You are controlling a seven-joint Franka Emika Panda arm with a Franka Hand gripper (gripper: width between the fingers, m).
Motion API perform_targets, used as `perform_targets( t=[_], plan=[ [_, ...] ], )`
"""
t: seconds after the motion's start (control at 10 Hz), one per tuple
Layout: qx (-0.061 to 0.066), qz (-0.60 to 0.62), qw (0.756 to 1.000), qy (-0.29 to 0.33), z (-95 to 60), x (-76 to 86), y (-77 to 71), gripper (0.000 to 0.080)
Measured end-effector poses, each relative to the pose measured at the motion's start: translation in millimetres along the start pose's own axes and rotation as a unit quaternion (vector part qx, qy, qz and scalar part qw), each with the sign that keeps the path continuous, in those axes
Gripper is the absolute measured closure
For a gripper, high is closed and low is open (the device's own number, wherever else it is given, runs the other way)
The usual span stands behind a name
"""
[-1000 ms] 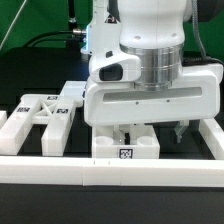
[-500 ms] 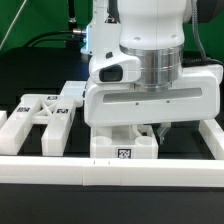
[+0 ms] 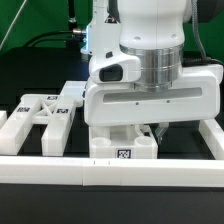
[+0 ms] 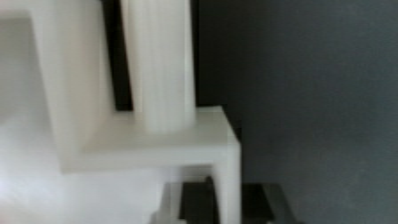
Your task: Assemble chair
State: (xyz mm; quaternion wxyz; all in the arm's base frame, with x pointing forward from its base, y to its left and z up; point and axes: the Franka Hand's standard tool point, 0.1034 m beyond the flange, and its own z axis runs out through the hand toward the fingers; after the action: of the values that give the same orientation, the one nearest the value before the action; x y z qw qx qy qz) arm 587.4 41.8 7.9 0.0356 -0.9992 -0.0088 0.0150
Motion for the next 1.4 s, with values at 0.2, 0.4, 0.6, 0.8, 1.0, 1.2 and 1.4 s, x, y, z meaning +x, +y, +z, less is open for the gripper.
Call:
perform_targets(
  t=[0.2,0.4,0.6,0.8,1.0,1.2,1.4],
  plan=[
    [0.002,-0.005,1.0,0.0,0.4,0.9,-13.5,0.0769],
    [0.002,-0.011,1.0,0.003,2.0,7.6,-33.4,0.0769],
    [0.003,-0.02,1.0,0.005,2.5,15.8,-49.4,0.0769],
    [0.003,-0.013,1.0,0.007,2.5,18.9,-63.8,0.0768],
    [0.002,0.001,1.0,0.007,3.2,19.4,-77.3,0.0768],
    [-0.003,0.009,1.0,0.005,3.7,19.2,-77.1,0.0768],
    [-0.003,0.008,1.0,0.005,4.1,19.0,-77.1,0.0768]
  ],
)
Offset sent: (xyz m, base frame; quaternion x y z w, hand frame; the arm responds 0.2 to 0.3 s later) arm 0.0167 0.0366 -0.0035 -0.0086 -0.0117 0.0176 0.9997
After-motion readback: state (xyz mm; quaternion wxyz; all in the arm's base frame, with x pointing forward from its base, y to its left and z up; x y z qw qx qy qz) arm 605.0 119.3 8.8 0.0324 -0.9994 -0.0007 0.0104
